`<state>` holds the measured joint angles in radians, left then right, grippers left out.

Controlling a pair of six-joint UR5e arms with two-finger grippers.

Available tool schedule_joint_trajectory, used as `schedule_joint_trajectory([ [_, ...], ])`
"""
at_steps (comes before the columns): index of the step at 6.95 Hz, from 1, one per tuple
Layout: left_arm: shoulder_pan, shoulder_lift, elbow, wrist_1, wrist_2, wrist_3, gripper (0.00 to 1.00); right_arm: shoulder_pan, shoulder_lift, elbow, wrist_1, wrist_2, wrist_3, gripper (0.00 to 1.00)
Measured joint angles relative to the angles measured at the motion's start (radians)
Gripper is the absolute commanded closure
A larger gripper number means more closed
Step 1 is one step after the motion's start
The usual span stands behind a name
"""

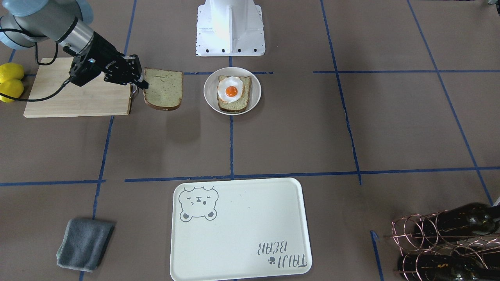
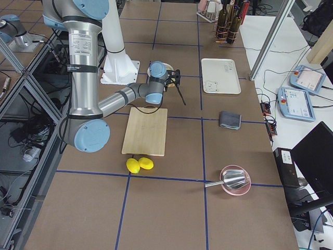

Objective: Make sandwich and place on tray
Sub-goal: 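Lift the bread slice with the right gripper toward the egg plate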

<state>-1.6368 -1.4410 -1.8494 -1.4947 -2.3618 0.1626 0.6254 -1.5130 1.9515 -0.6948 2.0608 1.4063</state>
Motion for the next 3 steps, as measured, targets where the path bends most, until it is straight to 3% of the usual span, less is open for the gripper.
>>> schedule_joint_trajectory([
  [2,0.0,-0.005,0.0,0.0,0.0,0.0,0.0,-0.053,0.124,-0.001,-0.107,-0.052,0.106,1.0],
  [3,-0.001,-0.005,-0.001,0.001,0.0,0.001,0.0,-0.12,0.169,-0.008,-0.14,-0.129,0.15,1.0],
])
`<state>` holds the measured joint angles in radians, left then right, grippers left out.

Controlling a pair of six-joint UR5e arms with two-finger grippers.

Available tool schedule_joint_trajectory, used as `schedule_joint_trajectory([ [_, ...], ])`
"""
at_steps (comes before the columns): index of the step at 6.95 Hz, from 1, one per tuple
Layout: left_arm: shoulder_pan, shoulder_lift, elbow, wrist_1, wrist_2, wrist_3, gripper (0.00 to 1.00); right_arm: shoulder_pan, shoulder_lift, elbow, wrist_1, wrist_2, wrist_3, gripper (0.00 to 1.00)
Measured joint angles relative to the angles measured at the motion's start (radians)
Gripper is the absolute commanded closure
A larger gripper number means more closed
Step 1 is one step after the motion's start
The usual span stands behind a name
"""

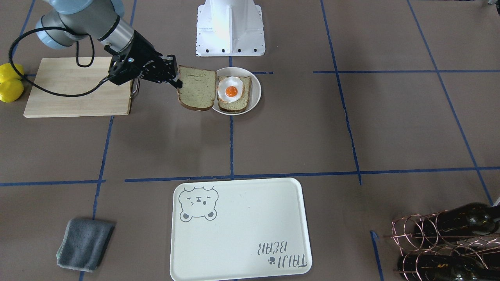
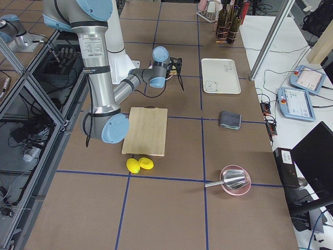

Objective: Make sandwich and place on tray
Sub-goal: 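Lift the bread slice with the right gripper toward the egg plate, then lower the bread onto the egg toast and open the right gripper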

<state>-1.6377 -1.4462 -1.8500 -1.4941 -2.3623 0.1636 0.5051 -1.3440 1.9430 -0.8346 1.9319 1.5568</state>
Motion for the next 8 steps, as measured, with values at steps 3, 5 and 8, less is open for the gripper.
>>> schedule_joint_trajectory([
  [3,0.0,0.0,0.002,-0.001,0.0,-0.001,0.0,-0.172,0.105,-0.038,-0.116,-0.185,0.026,1.0],
  [5,0.001,0.0,0.003,0.0,0.0,-0.001,0.0,-0.213,0.143,-0.076,-0.124,-0.227,0.026,1.0],
  [8,0.001,0.003,0.005,-0.001,-0.001,-0.001,0.0,-0.22,0.163,-0.101,-0.125,-0.249,0.011,0.3],
])
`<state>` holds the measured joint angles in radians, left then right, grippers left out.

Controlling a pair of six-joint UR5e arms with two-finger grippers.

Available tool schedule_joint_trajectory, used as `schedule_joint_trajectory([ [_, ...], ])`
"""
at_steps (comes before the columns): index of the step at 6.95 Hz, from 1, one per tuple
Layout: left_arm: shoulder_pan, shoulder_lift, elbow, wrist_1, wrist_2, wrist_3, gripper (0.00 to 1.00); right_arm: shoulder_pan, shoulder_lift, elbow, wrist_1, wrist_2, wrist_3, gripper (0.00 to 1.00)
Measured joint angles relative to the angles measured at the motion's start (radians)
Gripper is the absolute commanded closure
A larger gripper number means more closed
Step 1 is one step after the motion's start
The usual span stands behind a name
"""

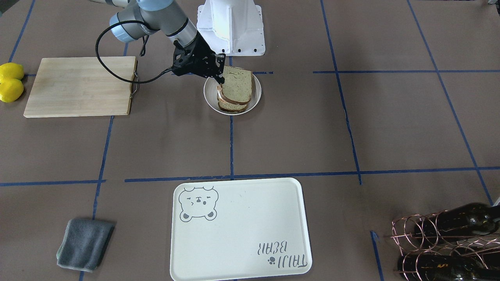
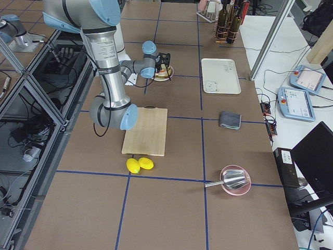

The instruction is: Make sandwich and place on tray

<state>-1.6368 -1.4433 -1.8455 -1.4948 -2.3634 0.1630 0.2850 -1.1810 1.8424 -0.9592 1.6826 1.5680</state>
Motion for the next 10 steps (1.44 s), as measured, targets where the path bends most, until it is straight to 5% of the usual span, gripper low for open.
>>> schedule_joint_trajectory([
  [1,0.0,0.001,0.001,0.0,0.0,0.0,0.0,0.005,-0.002,-0.001,-0.001,0.0,-0.002,0.0],
  [3,0.0,0.001,0.0,0.0,0.0,0.0,0.0,0.041,-0.015,0.003,-0.007,0.025,-0.005,0.0],
  [6,0.004,-0.007,-0.003,-0.005,0.003,-0.001,0.0,0.211,-0.031,0.042,-0.159,0.195,-0.156,0.0],
  [10,0.012,-0.108,0.018,-0.083,-0.004,-0.006,0.0,0.621,-0.154,0.045,-0.43,0.524,-0.823,0.0],
])
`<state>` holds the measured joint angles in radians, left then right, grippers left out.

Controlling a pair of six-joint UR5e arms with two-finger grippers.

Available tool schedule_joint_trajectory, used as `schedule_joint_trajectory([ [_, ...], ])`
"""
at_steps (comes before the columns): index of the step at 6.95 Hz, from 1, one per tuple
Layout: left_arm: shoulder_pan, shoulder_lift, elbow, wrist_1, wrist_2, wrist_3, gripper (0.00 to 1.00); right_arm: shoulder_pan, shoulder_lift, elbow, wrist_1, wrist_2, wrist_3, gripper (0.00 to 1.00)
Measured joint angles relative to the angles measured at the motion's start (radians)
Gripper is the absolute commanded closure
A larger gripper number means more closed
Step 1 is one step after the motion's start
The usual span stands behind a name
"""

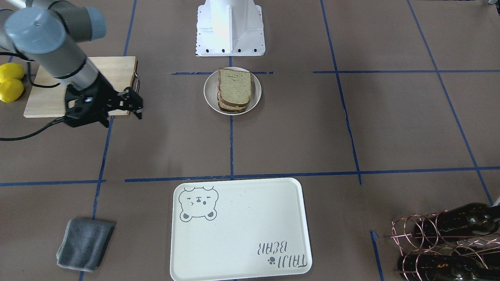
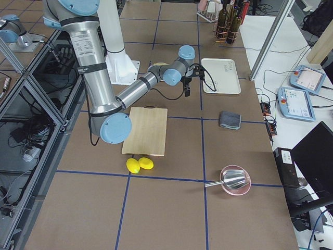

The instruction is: Make sandwich and place on tray

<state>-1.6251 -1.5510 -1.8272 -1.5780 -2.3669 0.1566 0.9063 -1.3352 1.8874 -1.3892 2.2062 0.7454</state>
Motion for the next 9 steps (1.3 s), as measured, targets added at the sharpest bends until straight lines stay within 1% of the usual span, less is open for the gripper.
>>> schedule_joint_trajectory([
  [1,0.004,-0.014,0.026,-0.071,-0.022,-0.002,0.0,0.133,-0.088,-0.007,-0.013,0.077,-0.206,0.0],
  [2,0.016,-0.021,0.046,-0.119,-0.077,-0.007,0.0,0.248,-0.171,-0.026,-0.023,0.119,-0.405,0.0],
  [3,0.045,-0.024,0.049,-0.172,-0.126,-0.017,0.0,0.346,-0.235,-0.051,-0.042,0.136,-0.585,0.0],
  [4,0.099,-0.024,0.042,-0.268,-0.146,-0.056,0.0,0.439,-0.282,-0.07,-0.087,0.142,-0.741,0.0],
  [5,0.182,-0.024,0.028,-0.37,-0.15,-0.137,0.0,0.527,-0.315,-0.078,-0.157,0.144,-0.852,0.0],
  [6,0.276,-0.029,0.005,-0.427,-0.148,-0.248,0.0,0.589,-0.335,-0.08,-0.21,0.144,-0.91,0.0],
  [7,0.362,-0.04,-0.024,-0.463,-0.142,-0.398,0.0,0.619,-0.344,-0.081,-0.233,0.142,-0.927,0.0],
  [8,0.458,-0.046,-0.054,-0.514,-0.109,-0.587,0.0,0.63,-0.347,-0.081,-0.24,0.14,-0.927,0.0],
  [9,0.578,-0.048,-0.079,-0.595,-0.03,-0.803,0.0,0.634,-0.348,-0.081,-0.243,0.139,-0.925,0.0],
])
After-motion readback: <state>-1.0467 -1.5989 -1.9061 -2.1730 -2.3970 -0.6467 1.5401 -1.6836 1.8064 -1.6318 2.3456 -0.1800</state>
